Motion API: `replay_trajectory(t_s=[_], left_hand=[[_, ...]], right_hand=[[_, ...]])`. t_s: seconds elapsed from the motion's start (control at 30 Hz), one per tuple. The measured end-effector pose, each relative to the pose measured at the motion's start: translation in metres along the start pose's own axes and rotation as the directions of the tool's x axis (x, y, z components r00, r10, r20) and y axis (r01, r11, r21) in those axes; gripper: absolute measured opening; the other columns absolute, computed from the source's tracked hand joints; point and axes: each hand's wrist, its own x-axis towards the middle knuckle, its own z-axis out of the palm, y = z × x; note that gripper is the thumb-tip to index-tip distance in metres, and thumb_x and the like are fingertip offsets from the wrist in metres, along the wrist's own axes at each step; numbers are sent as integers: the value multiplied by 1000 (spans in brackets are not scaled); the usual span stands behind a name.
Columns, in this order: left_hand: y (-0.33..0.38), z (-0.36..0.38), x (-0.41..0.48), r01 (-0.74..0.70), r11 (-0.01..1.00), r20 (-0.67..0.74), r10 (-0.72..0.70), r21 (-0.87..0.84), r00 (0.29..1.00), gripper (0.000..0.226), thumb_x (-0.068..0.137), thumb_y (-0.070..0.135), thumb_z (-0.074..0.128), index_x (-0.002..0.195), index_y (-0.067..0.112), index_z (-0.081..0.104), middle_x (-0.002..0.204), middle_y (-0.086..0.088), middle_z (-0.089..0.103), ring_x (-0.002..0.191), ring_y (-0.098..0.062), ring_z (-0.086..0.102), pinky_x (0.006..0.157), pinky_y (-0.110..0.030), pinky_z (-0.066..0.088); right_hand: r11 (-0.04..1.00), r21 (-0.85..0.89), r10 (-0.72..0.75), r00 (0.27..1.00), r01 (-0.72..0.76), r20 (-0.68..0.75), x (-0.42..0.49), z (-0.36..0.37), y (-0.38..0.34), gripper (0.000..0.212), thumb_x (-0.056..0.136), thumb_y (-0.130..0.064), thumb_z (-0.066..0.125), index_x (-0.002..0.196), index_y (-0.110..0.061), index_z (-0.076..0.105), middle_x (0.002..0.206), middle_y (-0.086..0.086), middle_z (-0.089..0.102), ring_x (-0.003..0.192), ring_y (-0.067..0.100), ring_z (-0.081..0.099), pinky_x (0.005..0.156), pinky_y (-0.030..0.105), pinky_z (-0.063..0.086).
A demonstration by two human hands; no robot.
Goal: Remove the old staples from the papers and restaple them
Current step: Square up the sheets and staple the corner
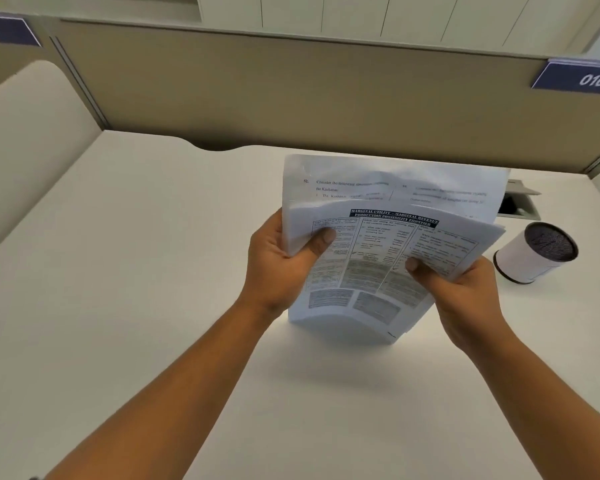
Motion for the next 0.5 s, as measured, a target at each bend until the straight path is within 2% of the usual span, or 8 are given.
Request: replay_trajectory(t_s=[0.13,0.2,0.27,0.33,0.43,0.5], left_hand=[[9,-7,4,-84,994,72,79,65,994,37,89,13,67,114,39,61,108,21,71,106,-15,68,83,-35,61],[11,-9,6,-118,989,97,109,87,989,40,91,11,64,120,37,57,113,18,69,109,-15,66,84,-33,60],[15,-9,7,-173,982,119,162,83,980,46,93,8,61,130,32,49,123,6,64,115,-21,63,86,-37,59],[18,-8,7,-210,976,118,202,57,972,51,94,7,59,133,36,43,126,3,60,118,-24,60,86,-37,60],[19,-9,8,-161,987,94,159,15,983,39,92,13,61,119,42,60,115,9,70,109,-24,66,83,-41,61],[18,-12,8,-101,995,82,100,5,992,31,88,19,68,109,42,70,109,12,74,103,-22,70,79,-37,61]], right_hand=[[1000,12,13,997,-14,77,3,-7,5,39,79,-8,69,108,-33,73,119,4,72,112,27,67,88,41,56],[1000,7,28,995,-29,94,4,-9,6,39,78,-9,69,107,-34,74,118,2,73,112,25,68,88,38,57],[999,15,42,995,-43,91,6,-9,4,37,77,-10,69,104,-34,75,115,-2,74,110,22,69,86,34,58],[999,2,39,995,-39,94,9,-9,1,35,77,-11,69,103,-34,76,114,-2,75,108,21,70,84,33,59],[999,-14,47,995,-46,90,11,-10,0,33,77,-12,68,99,-34,77,110,-1,76,104,22,71,80,31,60],[999,-2,49,995,-49,85,11,-9,-1,31,77,-12,68,98,-33,78,109,0,76,104,22,71,79,31,60]])
